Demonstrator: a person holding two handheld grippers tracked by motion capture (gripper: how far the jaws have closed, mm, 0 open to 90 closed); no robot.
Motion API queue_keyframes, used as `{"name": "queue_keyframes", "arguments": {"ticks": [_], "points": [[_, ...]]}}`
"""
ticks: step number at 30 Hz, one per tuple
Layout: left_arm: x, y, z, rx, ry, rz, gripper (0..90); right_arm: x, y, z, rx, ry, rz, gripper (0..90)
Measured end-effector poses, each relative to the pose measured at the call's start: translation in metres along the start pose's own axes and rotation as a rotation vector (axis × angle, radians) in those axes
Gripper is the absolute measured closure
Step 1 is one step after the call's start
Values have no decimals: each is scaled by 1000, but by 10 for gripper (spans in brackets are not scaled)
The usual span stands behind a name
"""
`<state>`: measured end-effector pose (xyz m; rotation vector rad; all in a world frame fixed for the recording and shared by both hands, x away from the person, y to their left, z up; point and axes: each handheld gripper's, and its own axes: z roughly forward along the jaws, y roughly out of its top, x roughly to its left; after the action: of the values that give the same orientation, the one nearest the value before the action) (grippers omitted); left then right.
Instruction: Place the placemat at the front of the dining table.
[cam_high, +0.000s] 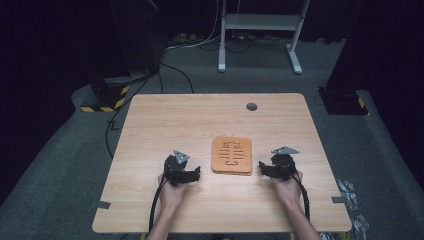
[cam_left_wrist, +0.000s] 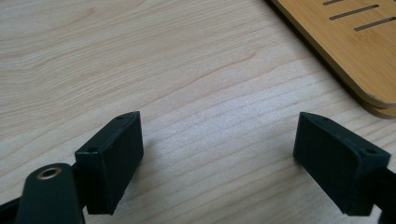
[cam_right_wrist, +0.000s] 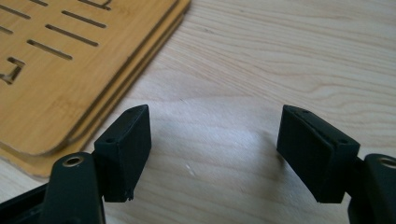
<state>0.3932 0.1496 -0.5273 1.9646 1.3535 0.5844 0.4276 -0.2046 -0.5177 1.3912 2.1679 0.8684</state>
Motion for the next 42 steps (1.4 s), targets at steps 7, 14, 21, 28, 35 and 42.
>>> {"name": "queue_keyframes", "arguments": {"ticks": [7,14,21,28,35,42], "points": [[-7,8,5,15,-8,19,152,9,6,7,10,-6,12,261],[-18,16,13,16,-33,32,151,15,8,10,5,-2,3,267],[-19,18,16,26,-36,45,153,18,10,13,-5,5,-2,269],[-20,20,19,28,-37,40,154,24,15,16,11,9,-2,273],[-16,20,17,31,-32,21,161,31,20,19,14,14,-5,287],[-13,18,14,31,-44,19,157,32,22,21,19,25,-15,270]]}}
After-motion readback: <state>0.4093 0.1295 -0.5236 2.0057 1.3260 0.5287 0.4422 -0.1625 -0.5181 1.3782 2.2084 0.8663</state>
